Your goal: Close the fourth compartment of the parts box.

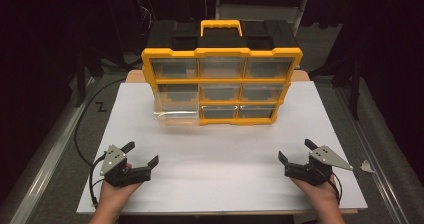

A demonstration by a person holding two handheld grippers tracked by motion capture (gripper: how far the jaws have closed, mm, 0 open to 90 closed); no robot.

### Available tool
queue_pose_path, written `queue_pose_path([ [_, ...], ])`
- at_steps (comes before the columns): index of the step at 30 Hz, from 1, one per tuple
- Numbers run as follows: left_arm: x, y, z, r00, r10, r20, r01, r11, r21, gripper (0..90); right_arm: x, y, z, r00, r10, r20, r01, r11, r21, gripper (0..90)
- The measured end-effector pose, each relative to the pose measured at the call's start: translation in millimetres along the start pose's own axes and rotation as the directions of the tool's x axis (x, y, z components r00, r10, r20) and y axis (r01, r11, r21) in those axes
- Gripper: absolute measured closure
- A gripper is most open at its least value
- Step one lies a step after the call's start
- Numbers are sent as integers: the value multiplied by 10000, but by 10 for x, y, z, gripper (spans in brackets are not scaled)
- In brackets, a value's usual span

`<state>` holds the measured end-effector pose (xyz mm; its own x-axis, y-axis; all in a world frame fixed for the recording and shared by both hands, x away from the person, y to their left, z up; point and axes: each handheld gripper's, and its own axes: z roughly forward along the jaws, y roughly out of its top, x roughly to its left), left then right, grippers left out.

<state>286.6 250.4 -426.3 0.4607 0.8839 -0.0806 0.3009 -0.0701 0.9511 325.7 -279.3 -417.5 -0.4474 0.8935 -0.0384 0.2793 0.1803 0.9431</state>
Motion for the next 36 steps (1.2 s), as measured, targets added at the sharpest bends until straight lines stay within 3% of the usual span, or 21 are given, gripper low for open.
queue_pose_path([
  [6, 4, 7, 11, 10000, 3, -24, -2, 9996, 280, 18, 10, 7, 6, 9999, -155, 22, 155, 9998, 122, 7],
  [11, -3, 16, -7, 9995, 96, -292, -91, 9998, 173, 50, 16, 11, 8, 9996, -277, 27, 277, 9995, 167, 7],
  [15, -12, 10, -39, 9988, 280, -397, -283, 9996, -58, 162, 16, 3, 19, 9996, -283, 36, 282, 9993, 262, 7],
  [23, 29, -15, -80, 9997, 11, -231, -18, 9995, -305, 411, 30, 4, 11, 9996, -297, 39, 296, 9991, 292, 7],
  [28, 35, -20, -88, 9995, -21, -327, 12, 9996, -276, 510, 29, 5, 7, 9996, -275, 34, 274, 9992, 286, 7],
  [36, 24, -25, -87, 9986, 267, -463, -272, 9996, -106, 678, 34, 4, 2, 9995, -315, 47, 314, 9991, 296, 8],
])
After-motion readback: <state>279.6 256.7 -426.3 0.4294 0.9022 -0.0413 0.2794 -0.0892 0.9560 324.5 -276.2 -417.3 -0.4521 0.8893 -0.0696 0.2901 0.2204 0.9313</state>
